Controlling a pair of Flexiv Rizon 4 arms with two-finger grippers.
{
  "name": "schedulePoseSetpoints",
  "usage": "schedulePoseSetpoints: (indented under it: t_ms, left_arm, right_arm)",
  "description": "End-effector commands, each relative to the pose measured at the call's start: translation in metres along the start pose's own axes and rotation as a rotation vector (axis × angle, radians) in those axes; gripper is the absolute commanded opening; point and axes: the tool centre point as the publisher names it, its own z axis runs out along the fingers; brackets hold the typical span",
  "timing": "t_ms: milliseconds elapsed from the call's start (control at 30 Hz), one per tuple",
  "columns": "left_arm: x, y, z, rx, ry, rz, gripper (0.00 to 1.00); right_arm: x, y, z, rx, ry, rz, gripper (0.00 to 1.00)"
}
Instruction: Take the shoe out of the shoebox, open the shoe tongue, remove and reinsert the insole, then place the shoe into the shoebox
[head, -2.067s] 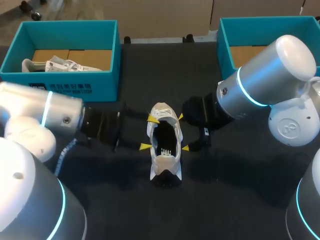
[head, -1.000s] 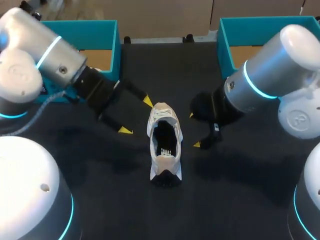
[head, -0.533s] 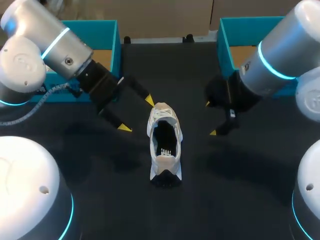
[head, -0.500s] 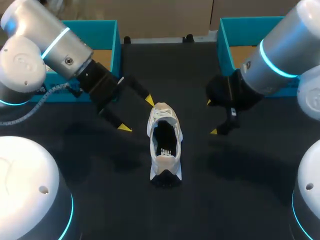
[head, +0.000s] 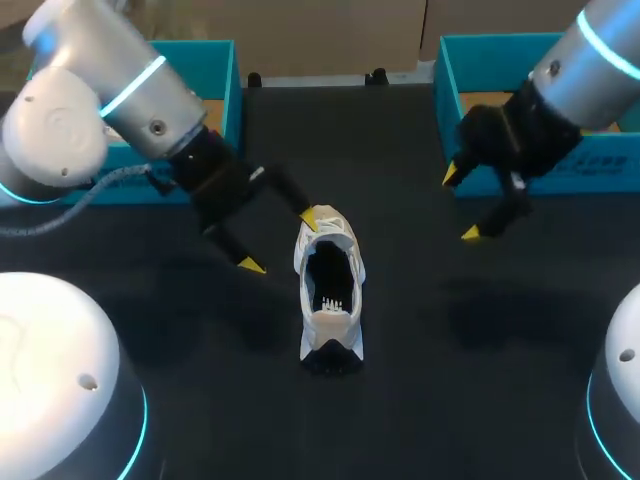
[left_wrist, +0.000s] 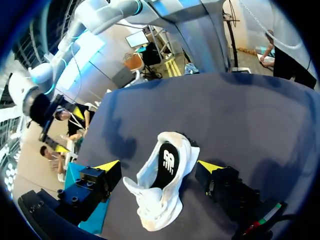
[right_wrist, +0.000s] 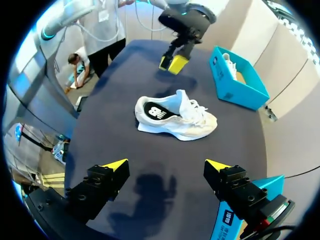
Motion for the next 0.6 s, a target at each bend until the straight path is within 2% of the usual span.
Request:
schedulePoseSetpoints:
  t_ms: [33,233,600]
  left_arm:
    - [-0.014,-0.001,0.012,-0.029,0.061,0.003,1.00]
    - [-0.019,-0.005,0.020,-0.039,0.149,0.029,1.00]
    - [-0.020,0.007,0.026,0.002,0.378,0.077,1.00]
  right_arm:
    - [0.009,-0.005,-0.007,-0.008,-0.013,-0.003,1.00]
    - [0.009,-0.005,-0.007,-0.008,-0.013,-0.003,1.00]
    - [0.009,-0.005,-0.007,-0.008,-0.013,-0.003,1.00]
